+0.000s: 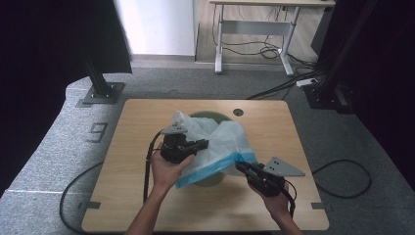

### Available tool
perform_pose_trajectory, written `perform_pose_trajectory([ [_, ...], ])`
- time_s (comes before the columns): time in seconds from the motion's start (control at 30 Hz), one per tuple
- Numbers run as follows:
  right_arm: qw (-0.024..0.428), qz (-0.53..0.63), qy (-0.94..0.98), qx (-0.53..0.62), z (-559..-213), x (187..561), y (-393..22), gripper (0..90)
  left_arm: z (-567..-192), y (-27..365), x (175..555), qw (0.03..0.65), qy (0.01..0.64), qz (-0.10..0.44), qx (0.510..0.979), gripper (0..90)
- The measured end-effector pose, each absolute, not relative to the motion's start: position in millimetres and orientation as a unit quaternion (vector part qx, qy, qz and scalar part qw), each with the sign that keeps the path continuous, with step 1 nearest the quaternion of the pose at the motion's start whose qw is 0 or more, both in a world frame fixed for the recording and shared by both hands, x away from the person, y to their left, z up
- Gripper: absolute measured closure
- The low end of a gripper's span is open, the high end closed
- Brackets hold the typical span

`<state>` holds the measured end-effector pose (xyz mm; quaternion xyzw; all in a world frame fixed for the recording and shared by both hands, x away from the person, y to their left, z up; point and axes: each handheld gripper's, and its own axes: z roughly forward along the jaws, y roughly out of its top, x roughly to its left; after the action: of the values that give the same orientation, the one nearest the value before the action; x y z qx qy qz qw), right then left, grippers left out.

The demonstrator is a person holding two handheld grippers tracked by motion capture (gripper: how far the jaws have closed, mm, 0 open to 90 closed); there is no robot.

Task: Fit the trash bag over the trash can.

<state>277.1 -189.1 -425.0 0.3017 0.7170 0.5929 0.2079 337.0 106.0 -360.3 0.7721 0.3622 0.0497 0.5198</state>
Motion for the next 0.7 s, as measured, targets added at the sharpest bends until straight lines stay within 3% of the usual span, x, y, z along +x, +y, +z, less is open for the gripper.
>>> perform_pose_trajectory([
  [0.07,0.213,0.593,0.717,0.298,-424.2,277.2,-189.0,88.4,-359.7,107.7,337.9,0.524,0.363,0.049,0.769,89.3],
  [0.7,0.234,0.583,0.721,0.293,-418.7,283.4,-193.6,88.7,-353.9,124.8,350.8,0.56,0.368,0.069,0.739,89.9],
])
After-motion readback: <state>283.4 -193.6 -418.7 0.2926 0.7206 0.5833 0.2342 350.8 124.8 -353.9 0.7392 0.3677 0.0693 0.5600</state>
